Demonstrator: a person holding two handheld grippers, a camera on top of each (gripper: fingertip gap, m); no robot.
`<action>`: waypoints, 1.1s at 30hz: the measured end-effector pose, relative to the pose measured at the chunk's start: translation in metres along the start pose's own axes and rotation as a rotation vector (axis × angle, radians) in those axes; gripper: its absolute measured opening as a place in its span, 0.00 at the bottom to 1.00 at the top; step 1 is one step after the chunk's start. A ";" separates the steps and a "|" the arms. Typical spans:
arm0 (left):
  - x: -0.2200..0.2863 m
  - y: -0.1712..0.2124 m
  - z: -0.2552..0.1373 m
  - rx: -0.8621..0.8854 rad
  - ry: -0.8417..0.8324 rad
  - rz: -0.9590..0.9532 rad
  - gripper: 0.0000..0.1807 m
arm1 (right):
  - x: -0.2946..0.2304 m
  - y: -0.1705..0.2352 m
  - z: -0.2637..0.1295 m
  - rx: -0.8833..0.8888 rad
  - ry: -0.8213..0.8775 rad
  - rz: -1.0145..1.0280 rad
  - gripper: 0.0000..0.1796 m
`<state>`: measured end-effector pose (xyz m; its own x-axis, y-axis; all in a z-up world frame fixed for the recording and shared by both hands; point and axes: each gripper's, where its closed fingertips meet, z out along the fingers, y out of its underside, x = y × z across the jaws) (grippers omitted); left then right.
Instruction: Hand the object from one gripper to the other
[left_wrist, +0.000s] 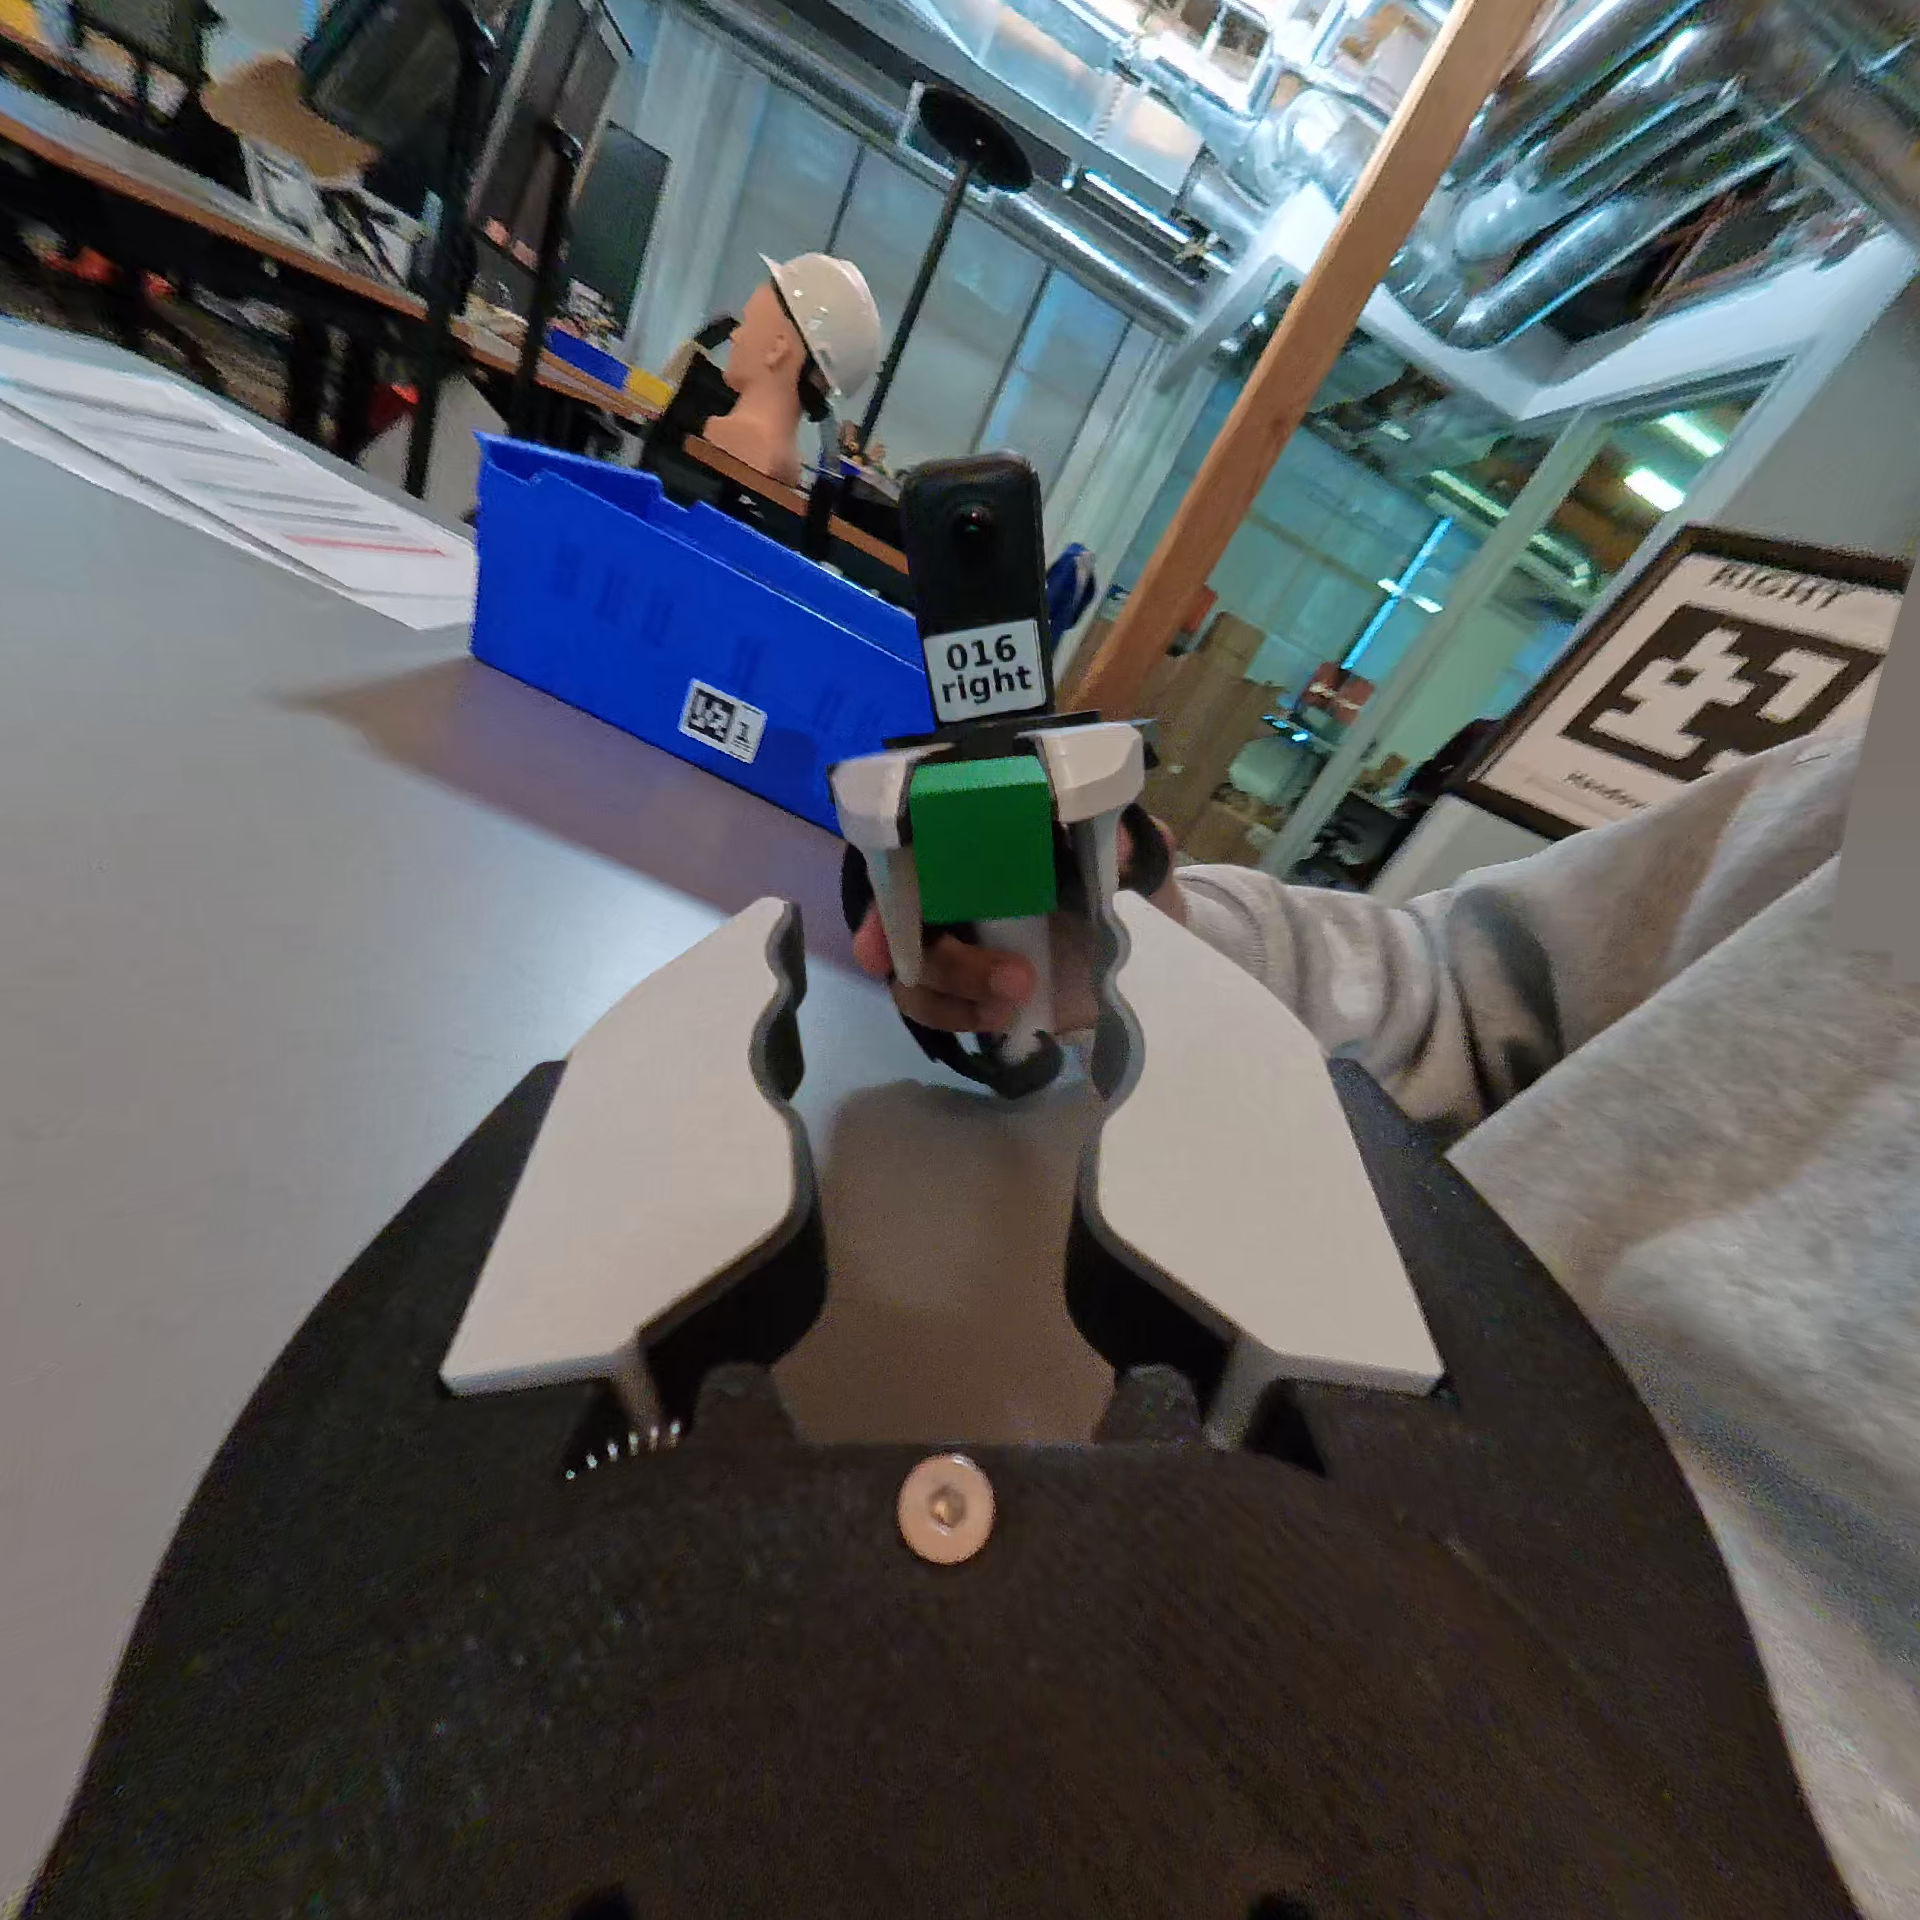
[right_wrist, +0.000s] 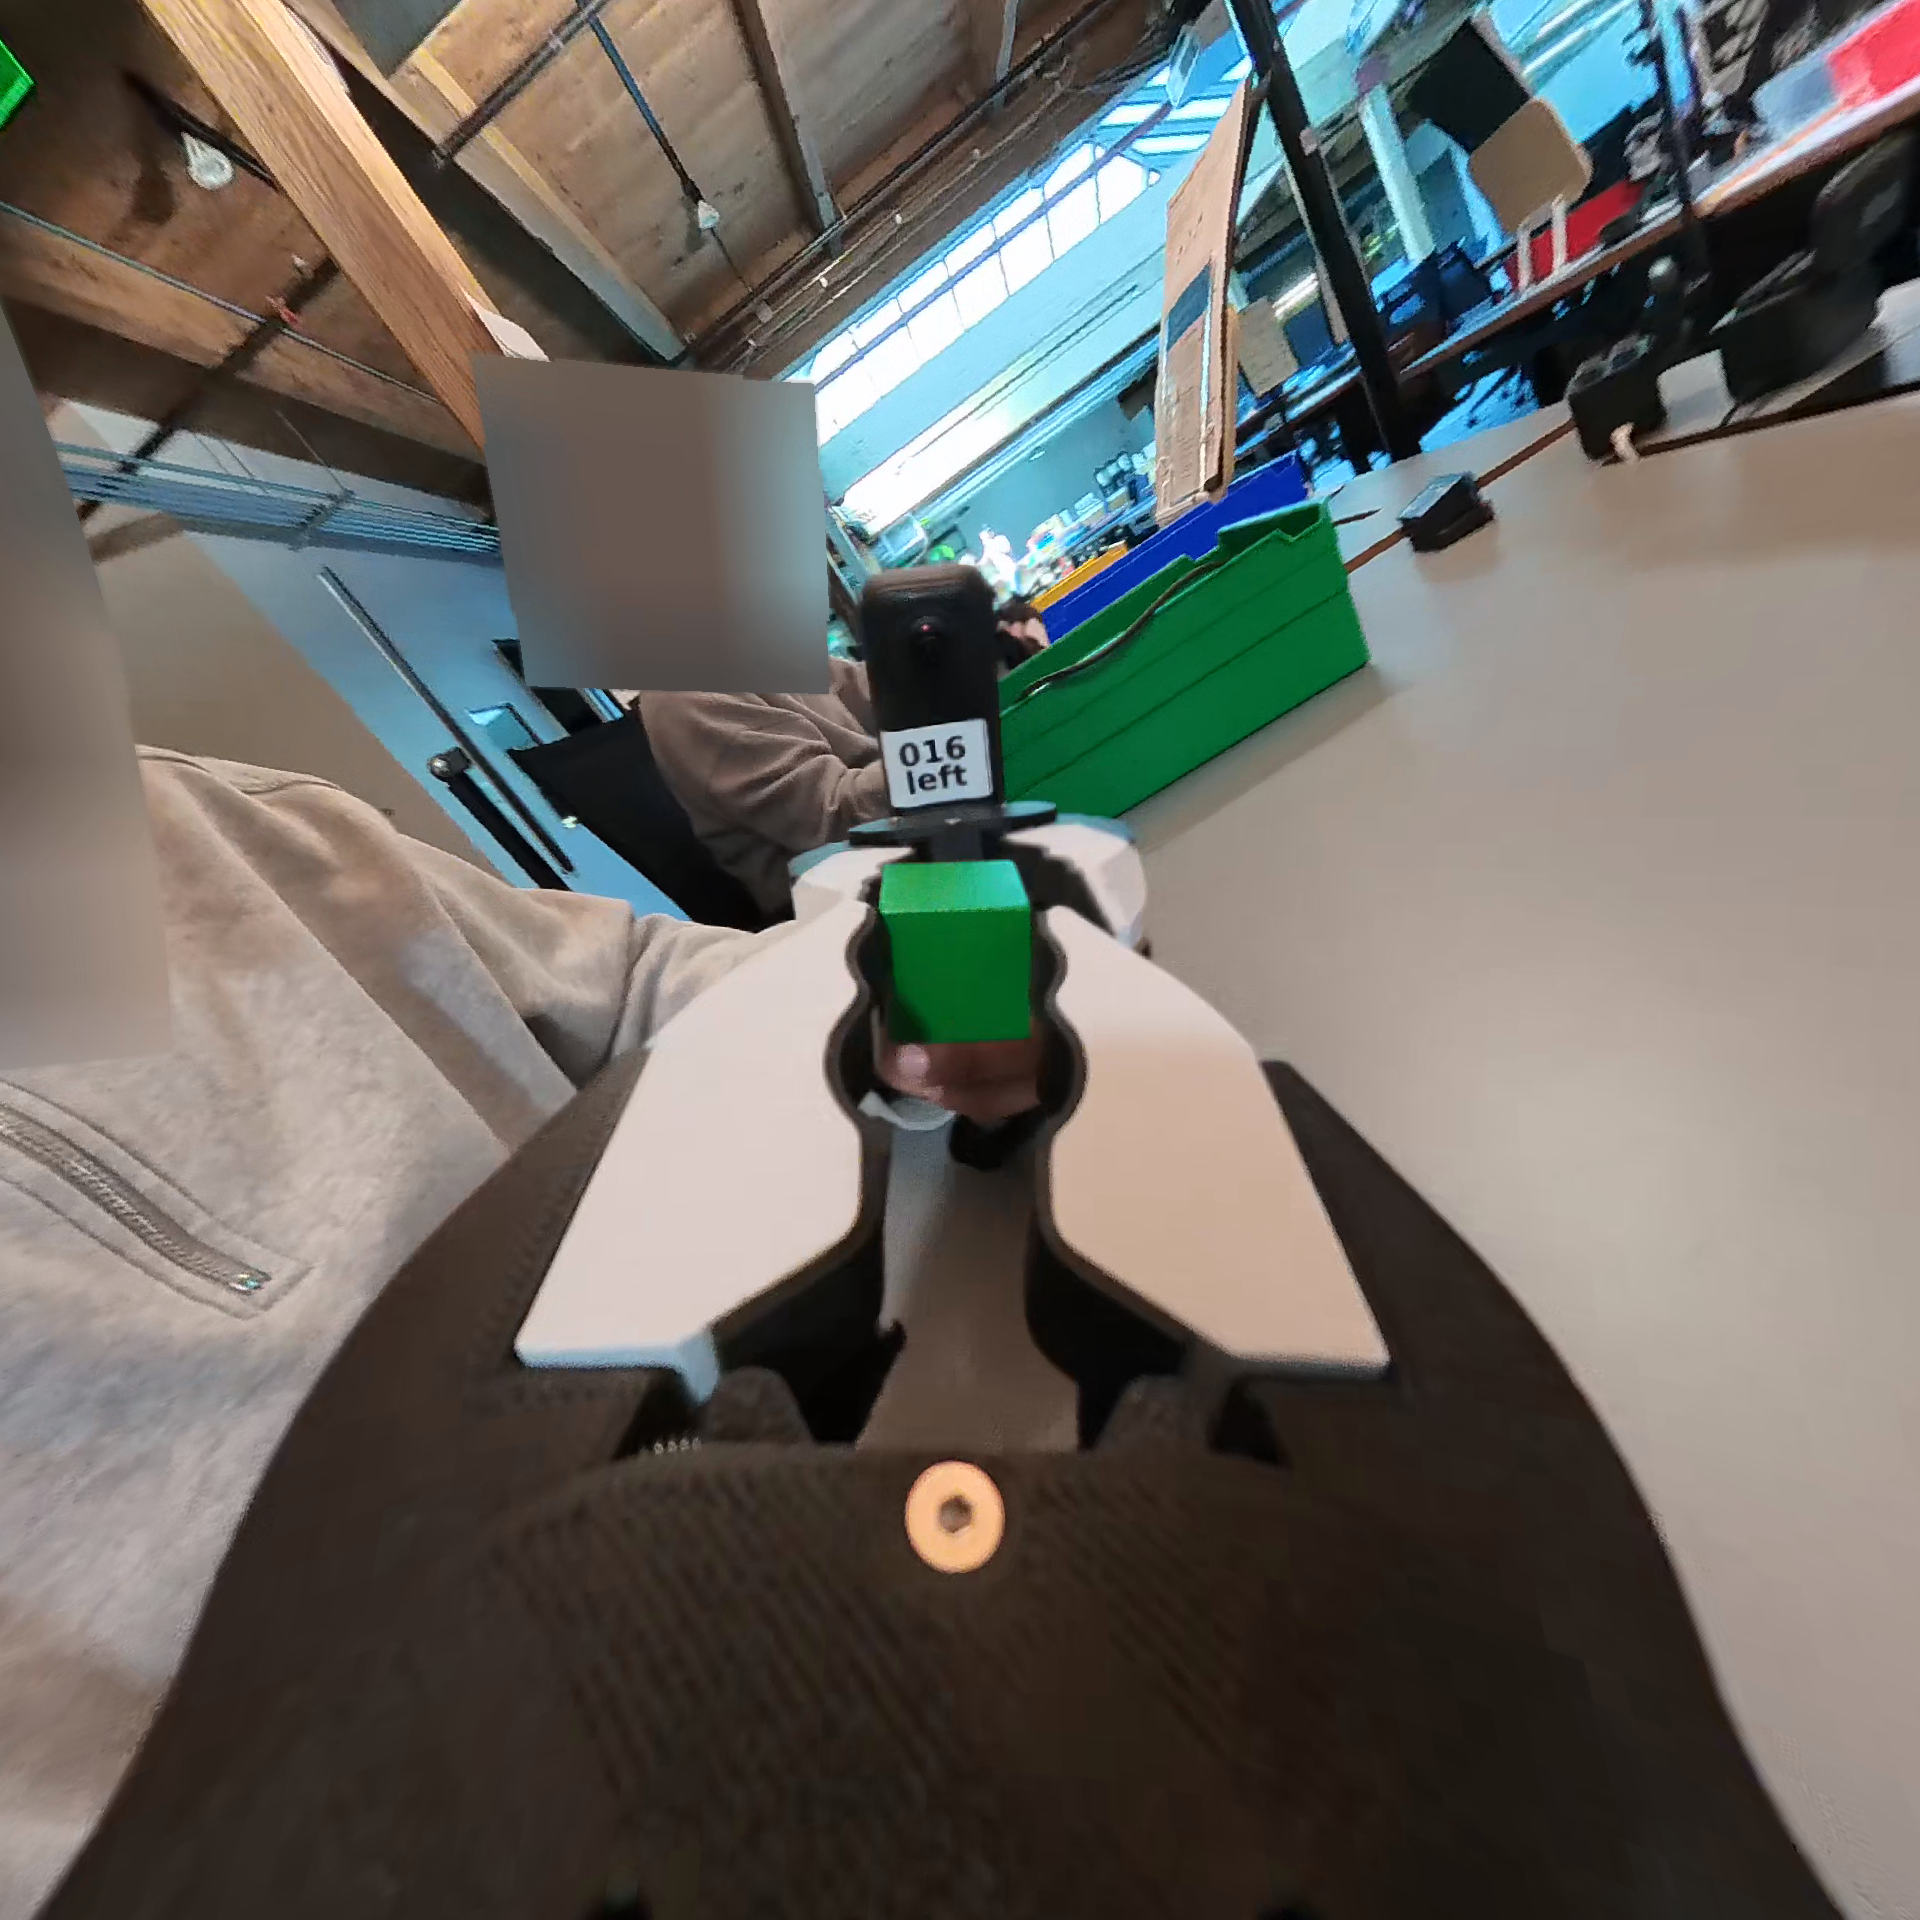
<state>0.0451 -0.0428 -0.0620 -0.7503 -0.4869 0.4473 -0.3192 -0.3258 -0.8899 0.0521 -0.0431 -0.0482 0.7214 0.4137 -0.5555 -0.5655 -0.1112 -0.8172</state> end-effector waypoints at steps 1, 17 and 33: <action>-0.001 -0.001 0.000 0.003 -0.024 0.038 0.32 | -0.001 0.002 0.001 -0.004 -0.017 0.035 0.15; 0.013 0.016 0.005 -0.165 -0.186 0.827 0.25 | -0.005 0.027 0.009 -0.104 -0.196 0.502 0.15; -0.006 0.017 0.000 -0.248 -0.297 0.817 0.16 | 0.025 0.019 0.005 -0.003 0.013 0.397 0.30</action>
<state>0.0446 -0.0455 -0.0800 -0.6284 -0.6903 -0.3586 0.1059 0.3809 -0.9185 0.0575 -0.0310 -0.0763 0.4515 0.3264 -0.8304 -0.8006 -0.2627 -0.5386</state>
